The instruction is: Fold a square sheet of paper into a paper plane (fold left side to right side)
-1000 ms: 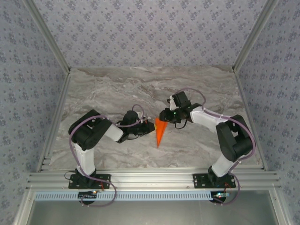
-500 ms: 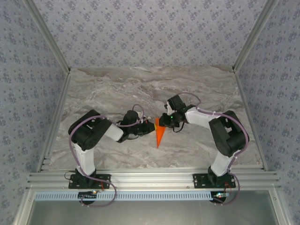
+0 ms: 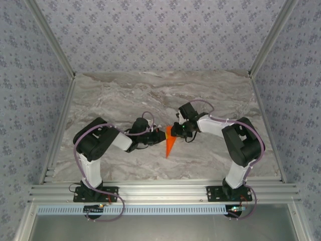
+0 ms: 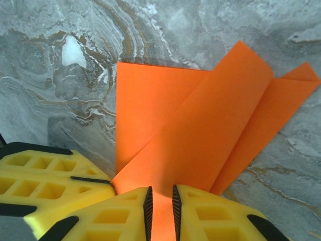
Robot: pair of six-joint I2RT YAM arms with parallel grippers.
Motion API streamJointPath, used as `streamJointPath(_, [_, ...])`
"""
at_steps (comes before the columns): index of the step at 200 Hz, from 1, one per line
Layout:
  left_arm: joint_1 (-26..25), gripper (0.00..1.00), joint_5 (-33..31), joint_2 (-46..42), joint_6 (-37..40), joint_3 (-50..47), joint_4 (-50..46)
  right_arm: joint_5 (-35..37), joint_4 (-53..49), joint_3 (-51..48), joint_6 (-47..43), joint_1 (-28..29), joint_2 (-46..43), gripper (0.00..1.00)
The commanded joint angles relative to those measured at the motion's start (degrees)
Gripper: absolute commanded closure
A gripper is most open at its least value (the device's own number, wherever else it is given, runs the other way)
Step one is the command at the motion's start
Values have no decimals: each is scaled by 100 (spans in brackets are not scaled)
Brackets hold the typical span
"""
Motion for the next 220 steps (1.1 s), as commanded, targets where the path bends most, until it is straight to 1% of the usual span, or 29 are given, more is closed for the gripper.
streamJointPath(1, [25, 100, -234, 208, 216, 33, -428, 219, -280, -19, -95, 16, 94, 78])
streamJointPath(43, [9, 100, -249, 237, 209, 51, -426, 234, -230, -166, -63, -9, 133, 78])
streamJointPath(85, [18, 100, -234, 77, 191, 59, -430, 242, -240, -286, -44, -74, 333, 79])
streamJointPath(101, [27, 94, -218, -107, 207, 26, -479, 254, -220, -366, -28, -106, 369, 79])
streamJointPath(134, [92, 76, -272, -829, 326, -222, -751, 285, -196, -508, -13, -181, 365, 80])
streamJointPath(159, [43, 72, -279, -1523, 548, -373, -1334, 278, -151, -545, -9, -219, 314, 80])
streamJointPath(174, [-122, 73, -241, -1896, 618, -439, -1659, 265, -131, -544, -9, -216, 295, 80])
streamJointPath(190, [-446, 76, -269, -2189, 700, -394, -2012, 233, -100, -545, 8, -216, 294, 80])
streamJointPath(220, [-984, 78, -240, -2327, 615, -238, -2082, 213, -79, -545, 8, -213, 303, 80])
